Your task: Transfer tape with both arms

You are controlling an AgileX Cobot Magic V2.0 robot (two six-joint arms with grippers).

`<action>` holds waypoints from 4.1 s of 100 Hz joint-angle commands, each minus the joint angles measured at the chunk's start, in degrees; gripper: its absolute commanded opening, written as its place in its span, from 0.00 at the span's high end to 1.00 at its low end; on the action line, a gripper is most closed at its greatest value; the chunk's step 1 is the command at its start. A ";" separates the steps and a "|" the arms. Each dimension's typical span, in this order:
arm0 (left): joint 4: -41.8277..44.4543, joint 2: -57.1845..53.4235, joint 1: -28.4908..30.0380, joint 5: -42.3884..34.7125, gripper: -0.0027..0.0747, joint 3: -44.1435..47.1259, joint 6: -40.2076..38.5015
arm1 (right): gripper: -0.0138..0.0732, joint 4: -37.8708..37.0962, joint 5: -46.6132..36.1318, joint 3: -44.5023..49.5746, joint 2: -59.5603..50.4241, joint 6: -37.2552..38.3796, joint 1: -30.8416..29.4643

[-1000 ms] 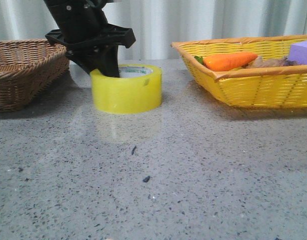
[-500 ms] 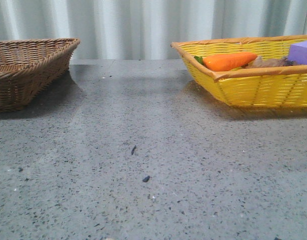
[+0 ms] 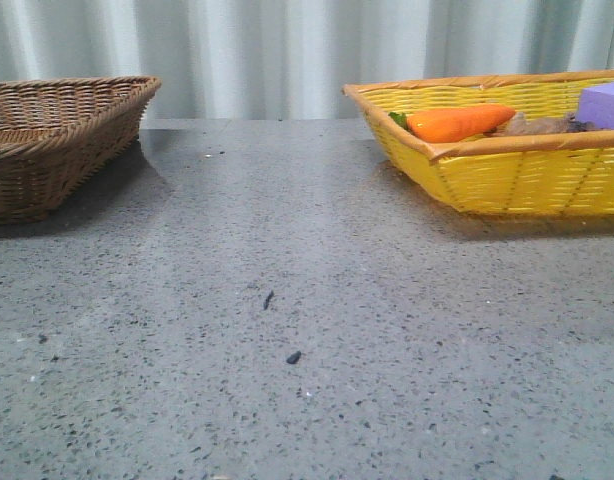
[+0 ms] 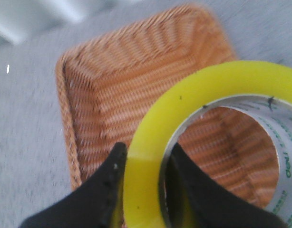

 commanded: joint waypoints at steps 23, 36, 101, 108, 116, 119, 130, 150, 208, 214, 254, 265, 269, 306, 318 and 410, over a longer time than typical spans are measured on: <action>-5.43 -2.70 6.98 -14.12 0.99 14.25 -2.83 | 0.89 0.37 -3.87 -1.22 -0.09 0.03 -0.44; -6.12 -2.70 6.98 -16.02 0.96 17.96 -2.83 | 0.89 0.37 -3.87 -1.22 -0.09 0.03 -0.44; -22.23 -19.03 -0.88 -31.41 0.50 21.26 -0.16 | 0.89 -3.29 -7.75 -0.37 -5.63 0.03 -0.44; -22.03 -25.17 -5.45 -36.82 0.55 24.42 1.77 | 0.89 -6.65 -11.33 2.03 -10.17 0.03 -0.44; -22.03 -32.17 -11.07 -41.90 0.59 30.43 2.59 | 0.89 -10.95 -15.19 5.87 -15.55 0.03 -0.44; -22.03 -35.25 -12.78 -43.97 0.60 32.86 2.59 | 0.89 -13.09 -16.58 7.41 -17.96 0.03 -0.44; -20.79 -44.06 -17.75 -49.92 0.64 43.85 2.59 | 0.89 -17.16 -19.46 13.56 -24.27 0.03 -0.44; -19.82 -57.90 -19.70 -55.86 0.87 61.96 2.59 | 0.89 -17.28 -22.88 19.65 -32.08 0.03 -0.44; -24.67 -70.21 -19.70 -50.90 0.99 74.78 2.06 | 0.89 -17.28 -22.08 20.05 -33.41 0.03 -0.44; -24.67 -70.21 -19.70 -50.90 0.99 74.78 2.06 | 0.89 -17.28 -22.08 20.05 -33.41 0.03 -0.44; -19.46 -74.92 -18.53 -53.00 0.99 80.66 2.62 | 0.89 -17.28 -22.08 20.05 -33.41 0.03 -0.44; -15.97 -81.50 -15.45 -55.78 0.99 88.34 2.62 | 0.89 -17.28 -22.08 20.05 -33.41 0.03 -0.44; -15.86 -84.56 -13.58 -56.71 0.99 91.81 2.62 | 0.89 -17.28 -22.08 20.05 -33.41 0.03 -0.44; -20.94 -94.23 0.47 -55.14 0.99 107.90 1.79 | 0.89 -17.28 -21.84 20.05 -33.41 0.03 -0.44; -21.32 -94.23 2.83 -51.94 0.99 107.78 1.79 | 0.89 -17.28 -21.82 20.05 -33.41 0.03 -0.44; -21.33 -94.23 3.79 -52.05 0.99 107.78 1.79 | 0.89 -17.44 -21.43 20.05 -33.41 0.03 -0.44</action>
